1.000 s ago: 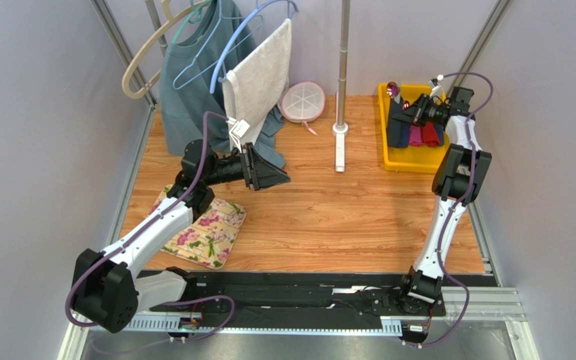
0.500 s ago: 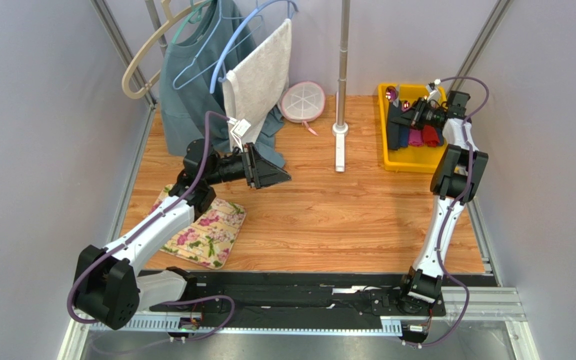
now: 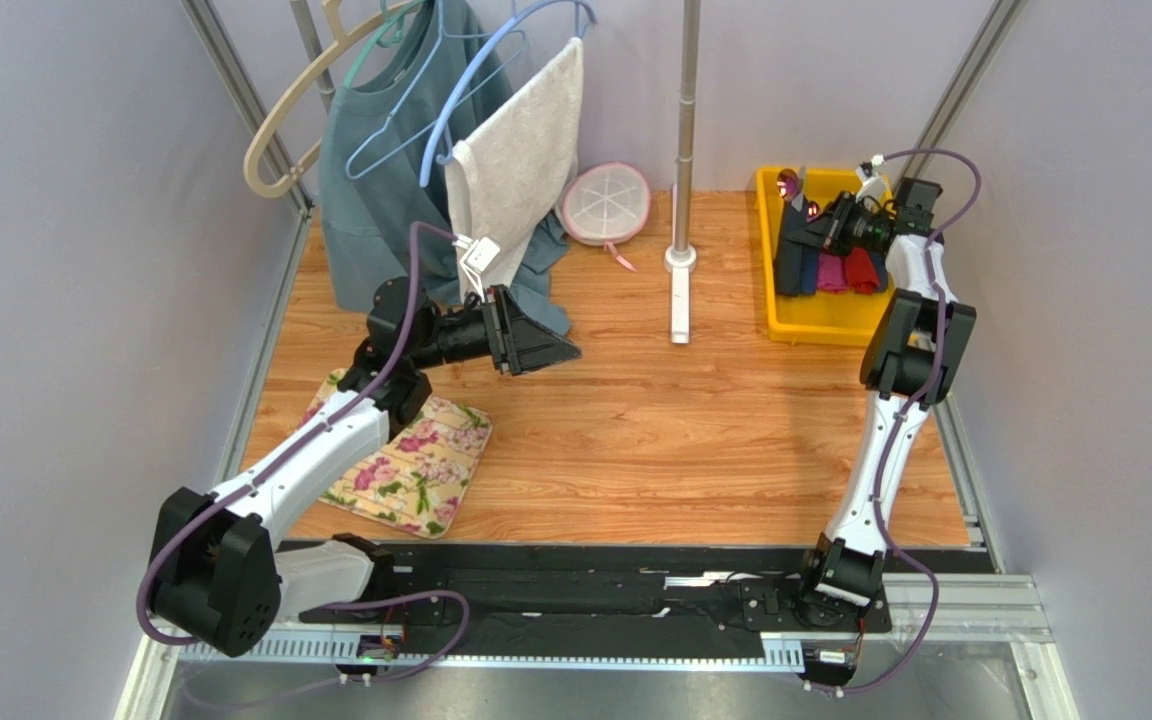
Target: Place the utensils on the paper napkin and roll it up
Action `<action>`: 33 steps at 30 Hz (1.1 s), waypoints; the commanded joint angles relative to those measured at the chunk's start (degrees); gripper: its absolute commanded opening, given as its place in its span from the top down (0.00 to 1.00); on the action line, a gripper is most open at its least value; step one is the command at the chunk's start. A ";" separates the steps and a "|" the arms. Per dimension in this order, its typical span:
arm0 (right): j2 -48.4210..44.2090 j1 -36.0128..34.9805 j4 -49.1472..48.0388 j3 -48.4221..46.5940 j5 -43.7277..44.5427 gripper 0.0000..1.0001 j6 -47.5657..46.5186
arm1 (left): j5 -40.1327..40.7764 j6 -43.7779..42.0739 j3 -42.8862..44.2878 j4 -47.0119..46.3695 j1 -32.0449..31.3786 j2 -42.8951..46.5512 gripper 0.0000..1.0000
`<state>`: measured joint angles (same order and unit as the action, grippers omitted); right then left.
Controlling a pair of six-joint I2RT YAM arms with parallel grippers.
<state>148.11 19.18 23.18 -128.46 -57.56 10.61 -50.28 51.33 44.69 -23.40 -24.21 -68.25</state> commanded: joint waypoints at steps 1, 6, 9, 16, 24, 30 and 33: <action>0.42 -0.55 0.11 -3.81 2.36 1.00 -1.03 | -0.08 0.35 0.22 -1.12 0.56 -0.04 0.35; -0.11 -0.63 0.38 -1.62 3.33 1.00 1.86 | 0.18 0.44 0.05 -0.86 0.56 0.40 0.35; -0.28 -0.90 0.64 -0.91 4.81 1.00 3.27 | 0.36 0.61 0.05 -0.33 0.74 0.57 0.35; 0.77 -1.16 0.64 -1.26 7.02 1.00 4.86 | 0.45 0.96 0.14 0.19 0.92 0.49 0.35; 2.00 -2.39 4.33 -0.56 10.53 1.00 3.10 | 0.36 0.79 0.31 0.81 1.53 0.40 0.35; 1.57 -2.74 5.65 -0.03 14.39 0.97 2.84 | 0.53 0.88 0.05 1.16 1.71 0.48 0.35; 2.00 -3.18 7.40 -1.26 15.89 0.88 1.96 | 0.71 0.79 -0.21 1.25 1.71 0.57 0.35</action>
<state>149.62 17.04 27.92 -128.57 -45.63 14.76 -49.82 52.01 44.69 -21.58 -22.79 -68.29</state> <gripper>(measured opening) 0.082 0.653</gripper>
